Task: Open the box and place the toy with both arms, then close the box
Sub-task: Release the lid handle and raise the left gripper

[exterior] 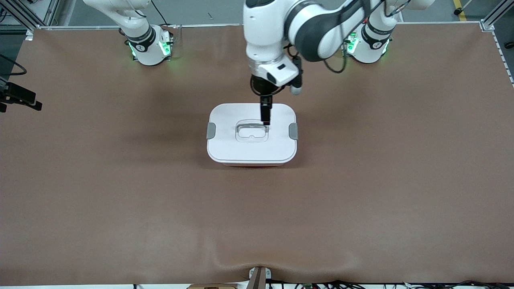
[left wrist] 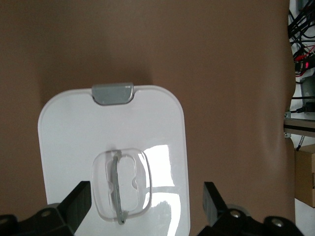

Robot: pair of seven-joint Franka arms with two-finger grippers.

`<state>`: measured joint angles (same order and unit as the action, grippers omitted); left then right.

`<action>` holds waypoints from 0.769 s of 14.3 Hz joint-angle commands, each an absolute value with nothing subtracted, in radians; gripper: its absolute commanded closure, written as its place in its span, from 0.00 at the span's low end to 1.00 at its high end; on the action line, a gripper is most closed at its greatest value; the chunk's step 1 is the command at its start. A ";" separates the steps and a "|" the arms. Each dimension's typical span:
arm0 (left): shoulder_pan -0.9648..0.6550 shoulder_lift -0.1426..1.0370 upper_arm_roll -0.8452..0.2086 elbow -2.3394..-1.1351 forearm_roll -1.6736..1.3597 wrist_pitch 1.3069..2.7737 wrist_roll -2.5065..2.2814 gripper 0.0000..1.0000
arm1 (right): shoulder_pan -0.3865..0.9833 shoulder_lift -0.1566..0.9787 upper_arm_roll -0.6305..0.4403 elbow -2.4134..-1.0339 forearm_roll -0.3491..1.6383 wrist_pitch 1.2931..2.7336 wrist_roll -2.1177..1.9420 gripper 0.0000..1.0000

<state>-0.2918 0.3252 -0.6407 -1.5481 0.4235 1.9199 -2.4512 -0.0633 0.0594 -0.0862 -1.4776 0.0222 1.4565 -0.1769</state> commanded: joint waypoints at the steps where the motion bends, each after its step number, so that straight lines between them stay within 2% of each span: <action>1: -0.169 0.218 -0.649 -1.577 0.268 1.849 -2.155 0.00 | -0.071 0.061 -0.078 -1.459 0.015 1.440 -0.186 0.00; 6: 0.023 0.112 -0.646 -1.575 0.135 1.715 -1.647 0.00 | -0.077 0.063 -0.080 -1.457 0.012 1.451 -0.184 0.00; 11: 0.208 0.092 -0.643 -1.507 0.089 1.574 -1.159 0.00 | -0.072 0.060 -0.080 -1.459 0.017 1.448 -0.098 0.00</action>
